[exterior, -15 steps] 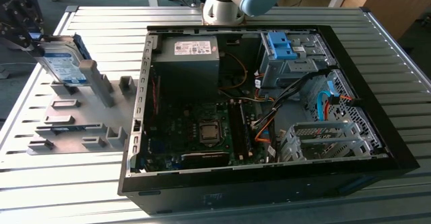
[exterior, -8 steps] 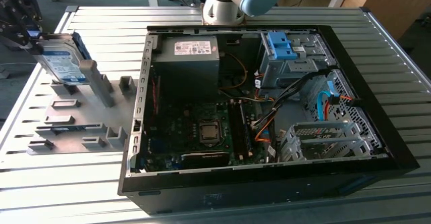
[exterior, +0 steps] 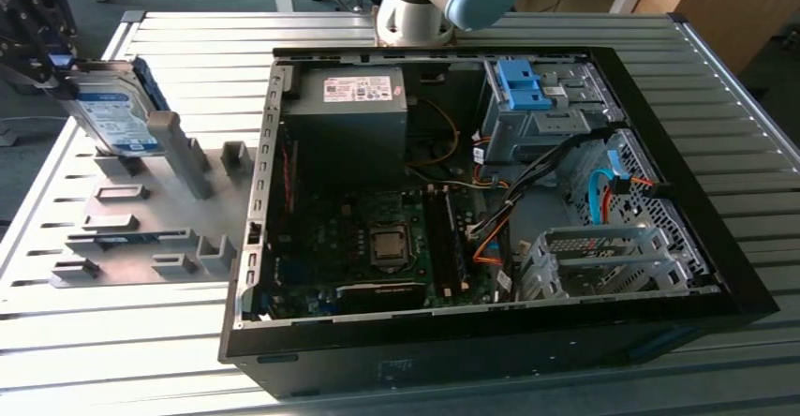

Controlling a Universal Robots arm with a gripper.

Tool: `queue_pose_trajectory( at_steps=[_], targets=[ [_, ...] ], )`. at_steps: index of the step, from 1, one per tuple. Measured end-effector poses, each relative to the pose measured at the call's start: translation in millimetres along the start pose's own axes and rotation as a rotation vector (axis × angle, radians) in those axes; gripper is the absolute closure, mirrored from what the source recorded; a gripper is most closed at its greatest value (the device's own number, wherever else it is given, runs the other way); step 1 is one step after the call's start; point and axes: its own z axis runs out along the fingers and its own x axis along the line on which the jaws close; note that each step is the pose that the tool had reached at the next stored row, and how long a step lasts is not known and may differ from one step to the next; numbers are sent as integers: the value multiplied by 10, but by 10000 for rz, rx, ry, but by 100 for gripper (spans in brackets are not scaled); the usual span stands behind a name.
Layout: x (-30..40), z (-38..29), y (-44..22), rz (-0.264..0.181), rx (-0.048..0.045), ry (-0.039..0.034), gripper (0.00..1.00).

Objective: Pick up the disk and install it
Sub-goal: 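Pick up the disk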

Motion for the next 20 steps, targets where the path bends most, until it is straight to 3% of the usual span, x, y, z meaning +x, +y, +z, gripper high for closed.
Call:
queue_pose_trajectory(
  at_steps=[6,20],
  targets=[
    [-1,-34,0,0,4,-2,63],
    [-4,-195,2,0,4,-2,63]
  ],
)
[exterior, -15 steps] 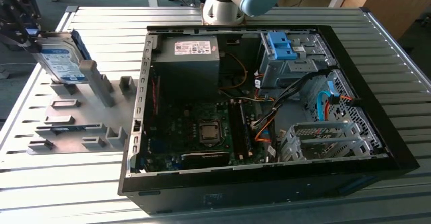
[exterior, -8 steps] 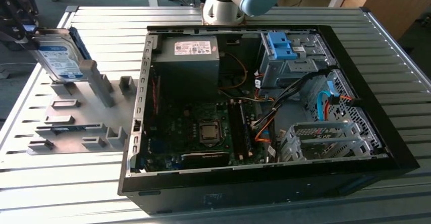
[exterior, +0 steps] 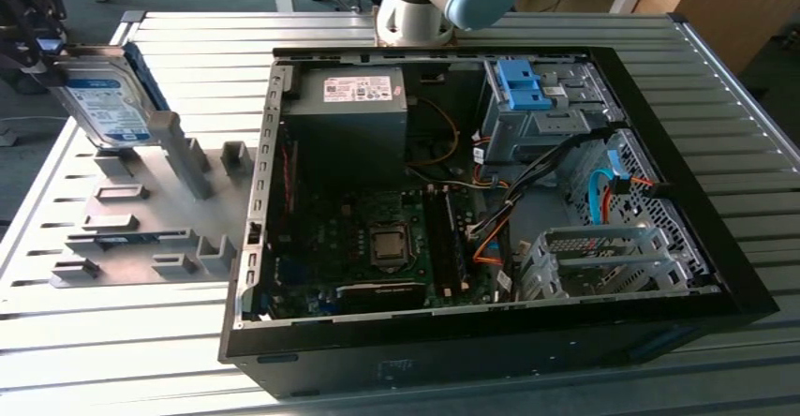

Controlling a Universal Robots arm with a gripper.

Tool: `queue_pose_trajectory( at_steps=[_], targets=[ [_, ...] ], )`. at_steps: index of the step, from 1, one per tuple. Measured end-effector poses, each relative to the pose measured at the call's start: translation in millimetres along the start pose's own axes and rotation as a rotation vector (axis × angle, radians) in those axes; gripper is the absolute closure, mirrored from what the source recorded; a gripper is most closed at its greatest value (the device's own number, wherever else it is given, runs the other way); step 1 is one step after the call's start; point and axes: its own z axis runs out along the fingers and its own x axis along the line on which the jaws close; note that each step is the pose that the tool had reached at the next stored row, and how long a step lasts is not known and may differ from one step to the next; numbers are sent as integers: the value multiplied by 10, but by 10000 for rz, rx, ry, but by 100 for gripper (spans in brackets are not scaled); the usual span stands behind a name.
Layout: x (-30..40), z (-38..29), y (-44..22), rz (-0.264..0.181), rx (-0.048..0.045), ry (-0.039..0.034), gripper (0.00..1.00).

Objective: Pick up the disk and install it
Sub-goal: 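Pick up the disk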

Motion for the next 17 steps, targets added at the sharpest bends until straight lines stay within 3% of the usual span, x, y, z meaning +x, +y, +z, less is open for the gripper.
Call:
queue_pose_trajectory(
  at_steps=[17],
  targets=[
    [-2,-99,1,0,-1,1,63]
  ],
)
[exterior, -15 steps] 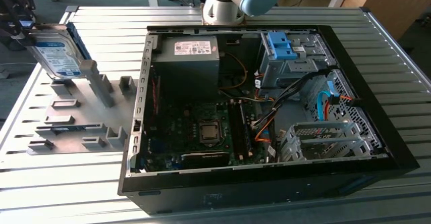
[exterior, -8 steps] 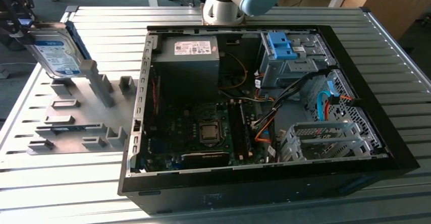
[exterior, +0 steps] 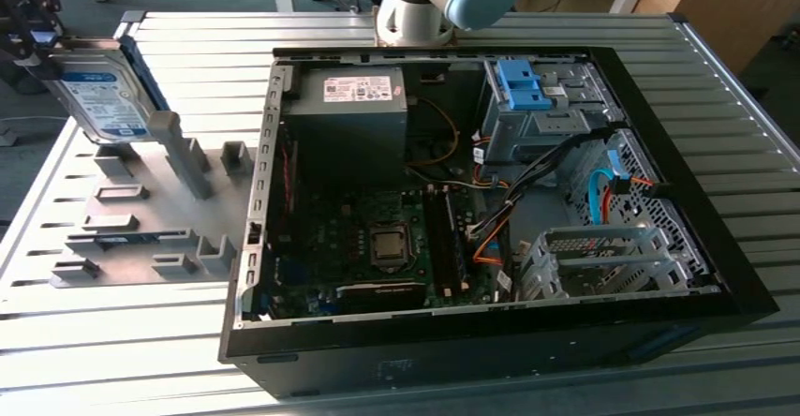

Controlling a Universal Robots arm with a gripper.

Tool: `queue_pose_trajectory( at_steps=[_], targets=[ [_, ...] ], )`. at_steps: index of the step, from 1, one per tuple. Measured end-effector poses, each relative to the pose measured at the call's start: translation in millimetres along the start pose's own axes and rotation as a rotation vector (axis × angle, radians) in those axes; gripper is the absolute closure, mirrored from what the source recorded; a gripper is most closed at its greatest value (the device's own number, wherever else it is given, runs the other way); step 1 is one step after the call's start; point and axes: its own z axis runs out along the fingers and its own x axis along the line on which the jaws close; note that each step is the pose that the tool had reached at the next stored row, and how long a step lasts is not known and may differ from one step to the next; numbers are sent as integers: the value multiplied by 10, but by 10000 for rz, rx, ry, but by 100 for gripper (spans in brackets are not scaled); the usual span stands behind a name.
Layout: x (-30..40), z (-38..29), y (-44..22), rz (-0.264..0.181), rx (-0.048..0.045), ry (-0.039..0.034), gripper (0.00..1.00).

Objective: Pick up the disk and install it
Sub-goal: 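Pick up the disk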

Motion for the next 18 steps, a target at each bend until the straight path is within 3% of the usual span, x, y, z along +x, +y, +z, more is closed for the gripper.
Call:
queue_pose_trajectory(
  at_steps=[18],
  targets=[
    [-4,-197,2,0,1,0,63]
  ],
)
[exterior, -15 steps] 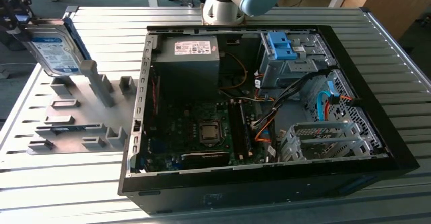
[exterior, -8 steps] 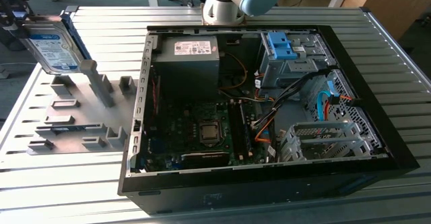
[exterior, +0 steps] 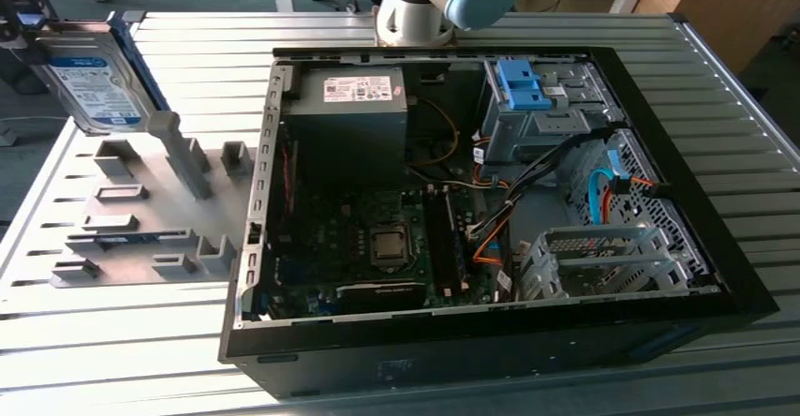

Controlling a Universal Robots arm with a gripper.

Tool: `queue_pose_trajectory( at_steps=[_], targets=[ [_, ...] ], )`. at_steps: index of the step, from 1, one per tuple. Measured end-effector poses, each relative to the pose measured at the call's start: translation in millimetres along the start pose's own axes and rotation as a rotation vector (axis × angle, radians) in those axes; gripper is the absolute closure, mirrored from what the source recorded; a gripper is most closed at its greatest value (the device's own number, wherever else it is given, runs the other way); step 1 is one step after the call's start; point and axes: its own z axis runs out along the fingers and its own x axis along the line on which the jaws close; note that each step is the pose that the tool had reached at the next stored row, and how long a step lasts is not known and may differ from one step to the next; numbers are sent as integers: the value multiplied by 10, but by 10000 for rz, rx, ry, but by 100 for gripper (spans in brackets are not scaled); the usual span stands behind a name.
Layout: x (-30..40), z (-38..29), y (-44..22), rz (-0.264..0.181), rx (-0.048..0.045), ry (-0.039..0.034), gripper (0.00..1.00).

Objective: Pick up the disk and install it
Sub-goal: 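Pick up the disk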

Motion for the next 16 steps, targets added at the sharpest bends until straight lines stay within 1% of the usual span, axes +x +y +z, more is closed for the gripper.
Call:
queue_pose_trajectory(
  at_steps=[16],
  targets=[
    [-4,-167,2,0,-1,0,63]
  ],
)
